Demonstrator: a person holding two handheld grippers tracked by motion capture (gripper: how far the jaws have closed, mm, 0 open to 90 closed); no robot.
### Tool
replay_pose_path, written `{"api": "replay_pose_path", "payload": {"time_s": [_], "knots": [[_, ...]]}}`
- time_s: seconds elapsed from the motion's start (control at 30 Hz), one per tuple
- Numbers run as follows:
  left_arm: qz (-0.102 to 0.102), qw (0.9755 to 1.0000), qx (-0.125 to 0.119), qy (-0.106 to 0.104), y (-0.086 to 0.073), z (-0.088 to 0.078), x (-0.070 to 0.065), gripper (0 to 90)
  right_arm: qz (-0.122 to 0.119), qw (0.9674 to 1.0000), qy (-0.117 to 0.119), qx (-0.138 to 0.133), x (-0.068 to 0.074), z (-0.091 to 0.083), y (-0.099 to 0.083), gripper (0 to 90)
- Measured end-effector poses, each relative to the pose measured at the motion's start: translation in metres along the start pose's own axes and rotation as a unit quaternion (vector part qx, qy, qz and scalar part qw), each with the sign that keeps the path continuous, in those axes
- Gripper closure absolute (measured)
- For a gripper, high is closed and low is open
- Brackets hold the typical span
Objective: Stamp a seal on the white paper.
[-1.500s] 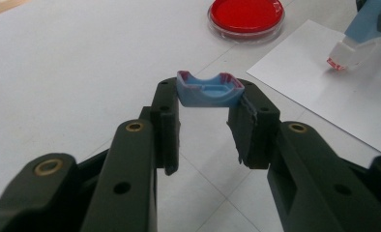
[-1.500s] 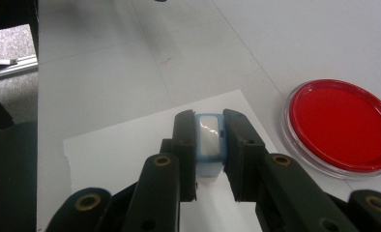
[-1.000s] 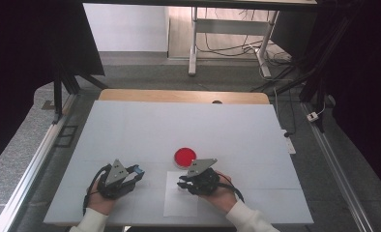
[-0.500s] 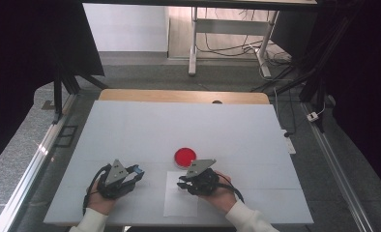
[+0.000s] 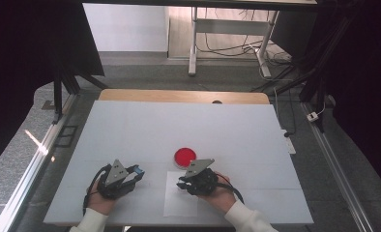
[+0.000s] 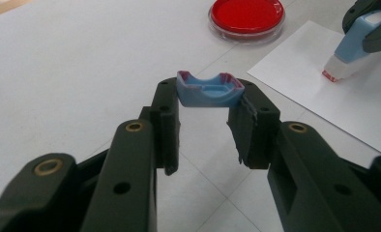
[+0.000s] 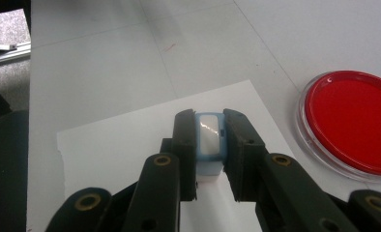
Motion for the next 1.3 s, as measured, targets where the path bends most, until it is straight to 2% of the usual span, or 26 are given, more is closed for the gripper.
{"api": "replay_pose_path", "payload": {"time_s": [0.13, 0.5, 0.63, 0.77, 1.3], "knots": [[0.000, 1.0000, 0.001, 0.000, 0.0000, 0.0001, -0.0003, 64.5, 0.007, 1.0000, 0.004, -0.003, -0.0004, 0.0004, -0.0001, 75.8], [-0.001, 1.0000, 0.000, 0.000, 0.0002, -0.0002, -0.0007, 64.5, 0.005, 0.9999, 0.000, 0.010, -0.0002, 0.0012, 0.0004, 76.1], [-0.001, 1.0000, -0.001, 0.000, 0.0004, -0.0003, -0.0006, 64.5, -0.007, 0.9997, -0.011, 0.019, 0.0024, 0.0020, 0.0015, 76.2], [0.000, 1.0000, -0.001, -0.001, 0.0007, -0.0002, -0.0011, 64.5, -0.010, 0.9996, -0.011, 0.022, 0.0025, 0.0017, 0.0011, 76.2], [-0.003, 1.0000, -0.001, 0.000, 0.0006, -0.0003, -0.0002, 64.5, 0.005, 1.0000, 0.003, 0.006, -0.0004, 0.0015, -0.0014, 76.3]]}}
Point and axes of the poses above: each handheld gripper's, and its own axes: z roughly forward along the jaws, y roughly out of its top, x roughly to its left, the point moved 6 cm from there along z, roughly forward along the jaws, and after that the axes turned 9 degrees about y, right-handed, at the moved point
